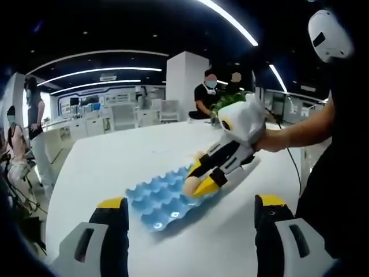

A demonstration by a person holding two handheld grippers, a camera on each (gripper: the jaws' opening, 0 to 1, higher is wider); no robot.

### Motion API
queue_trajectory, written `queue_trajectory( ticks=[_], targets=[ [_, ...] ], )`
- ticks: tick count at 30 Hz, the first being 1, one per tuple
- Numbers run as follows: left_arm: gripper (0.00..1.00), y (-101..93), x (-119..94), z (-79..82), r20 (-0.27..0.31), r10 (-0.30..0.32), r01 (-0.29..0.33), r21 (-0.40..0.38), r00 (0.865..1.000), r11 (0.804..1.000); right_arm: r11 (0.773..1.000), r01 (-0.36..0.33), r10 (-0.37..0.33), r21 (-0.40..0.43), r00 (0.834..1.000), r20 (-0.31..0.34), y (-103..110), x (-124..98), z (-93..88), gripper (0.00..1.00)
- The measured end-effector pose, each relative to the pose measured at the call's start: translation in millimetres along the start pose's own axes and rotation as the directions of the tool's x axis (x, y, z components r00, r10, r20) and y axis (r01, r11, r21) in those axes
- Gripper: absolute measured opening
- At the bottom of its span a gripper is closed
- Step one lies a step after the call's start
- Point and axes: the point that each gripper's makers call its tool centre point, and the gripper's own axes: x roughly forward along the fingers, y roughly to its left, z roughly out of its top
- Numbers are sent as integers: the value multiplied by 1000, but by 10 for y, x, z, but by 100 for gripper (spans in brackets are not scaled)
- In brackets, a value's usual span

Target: Place the egg into an empty slot of the egg tray after lifting it from the table, then release the egg inside the slot.

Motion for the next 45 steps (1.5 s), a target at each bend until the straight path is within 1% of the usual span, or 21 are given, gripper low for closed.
queue_trajectory(
  ticks=[3,11,21,26,28,29,31,35,38,45],
  targets=[
    [91,9,-2,-7,-2,0,0,0,1000,1000,1000,-12,12,-8,1000,-3,37,49,21,25],
    [91,65,-18,-8,0,7,-7,-4,1000,1000,998,-45,45,-37,999,10,146,206,161,25],
    [91,125,-41,-28,2,17,-17,-12,1000,1000,995,-84,84,-62,996,10,252,379,259,25],
    [91,149,-53,-40,1,21,-21,-17,1000,1000,991,-98,99,-89,995,11,303,464,335,25],
    [90,160,-56,-43,0,23,-23,-19,1000,1000,991,-103,104,-84,995,9,313,502,355,25],
    [90,165,-58,-46,-2,24,-24,-20,1000,1000,990,-106,107,-94,994,8,319,521,358,25],
    [90,175,-63,-44,0,25,-25,-23,1000,999,991,-110,110,-82,994,0,317,566,350,25],
    [90,194,-67,-58,-3,26,-27,-27,1000,999,988,-120,120,-98,993,-4,349,626,351,25],
    [90,204,-70,-61,-3,28,-28,-31,1000,999,987,-128,127,-92,992,-15,356,680,329,25],
    [90,223,-60,-67,-2,28,-28,-39,1000,999,987,-133,130,-93,991,-31,342,751,290,25]
  ],
)
